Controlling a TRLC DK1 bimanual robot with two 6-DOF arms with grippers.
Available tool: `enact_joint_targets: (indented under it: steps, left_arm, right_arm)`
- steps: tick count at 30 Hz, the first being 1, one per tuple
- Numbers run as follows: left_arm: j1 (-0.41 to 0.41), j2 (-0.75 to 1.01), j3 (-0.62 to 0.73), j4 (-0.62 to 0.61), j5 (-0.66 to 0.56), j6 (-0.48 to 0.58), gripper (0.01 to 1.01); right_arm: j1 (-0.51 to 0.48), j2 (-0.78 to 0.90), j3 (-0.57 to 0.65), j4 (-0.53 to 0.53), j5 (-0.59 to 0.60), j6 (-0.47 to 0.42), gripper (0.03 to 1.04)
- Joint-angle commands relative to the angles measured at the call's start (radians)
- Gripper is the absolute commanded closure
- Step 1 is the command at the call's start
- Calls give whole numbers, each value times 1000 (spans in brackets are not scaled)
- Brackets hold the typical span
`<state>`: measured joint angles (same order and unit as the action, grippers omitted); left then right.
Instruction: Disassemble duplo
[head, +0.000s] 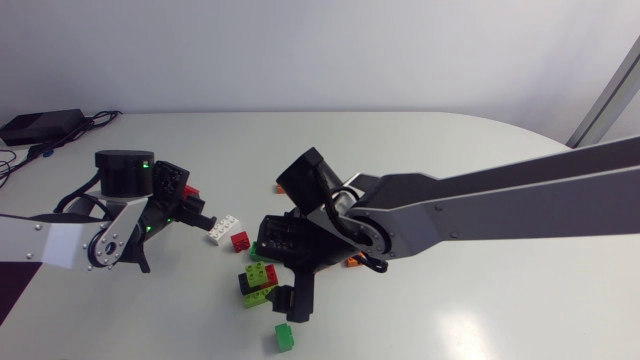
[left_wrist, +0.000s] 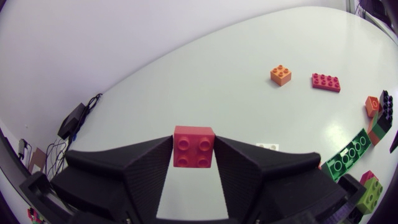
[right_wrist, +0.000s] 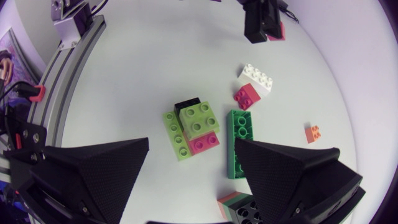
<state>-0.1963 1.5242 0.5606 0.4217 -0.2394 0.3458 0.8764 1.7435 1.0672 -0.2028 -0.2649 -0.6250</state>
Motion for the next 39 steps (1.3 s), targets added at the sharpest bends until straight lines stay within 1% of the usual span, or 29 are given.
enact_joint_targets:
  steps: [1,3,5,7,10,13,14,17,22,28,34,39]
  left_arm:
    - [5,37,41,-17,2,-22,403]
    - [1,37,41,-17,2,-24,403]
    - [1,37,42,-18,2,-24,398]
    - [1,37,44,-21,2,-24,361]
    - [-2,34,44,-24,2,-24,361]
    - [-2,24,42,-26,2,-24,346]
    - [1,21,42,-27,2,-24,331]
    - [5,16,42,-31,2,-24,331]
    - [6,8,41,-31,2,-24,331]
    - [5,1,36,-31,3,-25,331]
    - [1,-7,30,-31,6,-24,330]
    - [1,-13,30,-31,6,-24,303]
  right_arm:
    - [12,4,-21,3,-10,-74,70]
    - [16,17,-18,3,-10,-101,70]
    - [16,31,-10,6,-10,-105,70]
    - [18,44,-3,6,-10,-111,70]
    - [35,60,5,8,-10,-122,70]
    - [49,103,42,8,-10,-139,70]
    - [52,120,54,8,-10,-139,70]
    - [72,162,76,6,-7,-139,70]
    - [84,172,88,14,-4,-134,72]
    - [76,194,122,22,-5,-130,70]
    - [70,237,186,25,6,-120,70]
    - [70,263,221,25,19,-120,70]
